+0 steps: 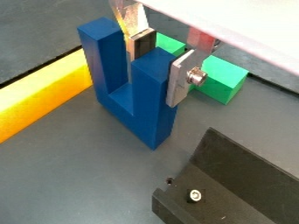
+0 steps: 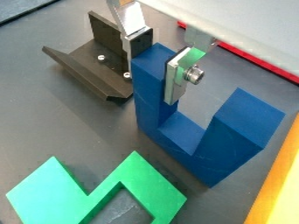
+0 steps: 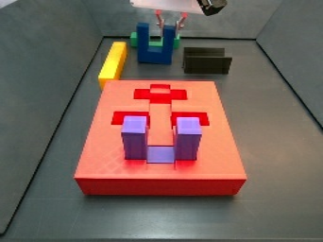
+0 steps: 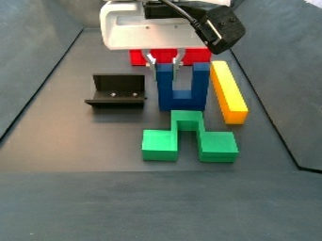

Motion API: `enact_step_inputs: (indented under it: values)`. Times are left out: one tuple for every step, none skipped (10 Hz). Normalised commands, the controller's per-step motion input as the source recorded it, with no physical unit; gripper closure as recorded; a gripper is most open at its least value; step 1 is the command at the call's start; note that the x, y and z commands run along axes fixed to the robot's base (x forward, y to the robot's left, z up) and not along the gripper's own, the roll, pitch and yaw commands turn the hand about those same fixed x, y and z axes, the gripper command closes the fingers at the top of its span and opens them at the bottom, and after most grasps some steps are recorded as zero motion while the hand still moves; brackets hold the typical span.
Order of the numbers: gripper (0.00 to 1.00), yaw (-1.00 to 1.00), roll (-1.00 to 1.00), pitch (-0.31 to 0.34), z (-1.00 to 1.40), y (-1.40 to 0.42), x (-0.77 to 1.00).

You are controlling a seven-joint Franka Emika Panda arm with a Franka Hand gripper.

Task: Pick up the blue object. Move up. Move to above the board. Insert the blue object.
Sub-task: Pick up the blue object.

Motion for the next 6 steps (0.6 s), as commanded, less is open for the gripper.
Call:
enact_step_inputs:
  values:
    - [1.0,0.0,0.0,0.0,0.0,0.0,0.0]
    - [1.0,0.0,0.0,0.0,0.0,0.0,0.0]
    - [1.0,0.0,0.0,0.0,0.0,0.0,0.0]
    - [1.0,0.0,0.0,0.0,0.0,0.0,0.0]
    - [1.0,0.0,0.0,0.0,0.0,0.0,0.0]
    - [1.0,0.0,0.0,0.0,0.0,0.0,0.0]
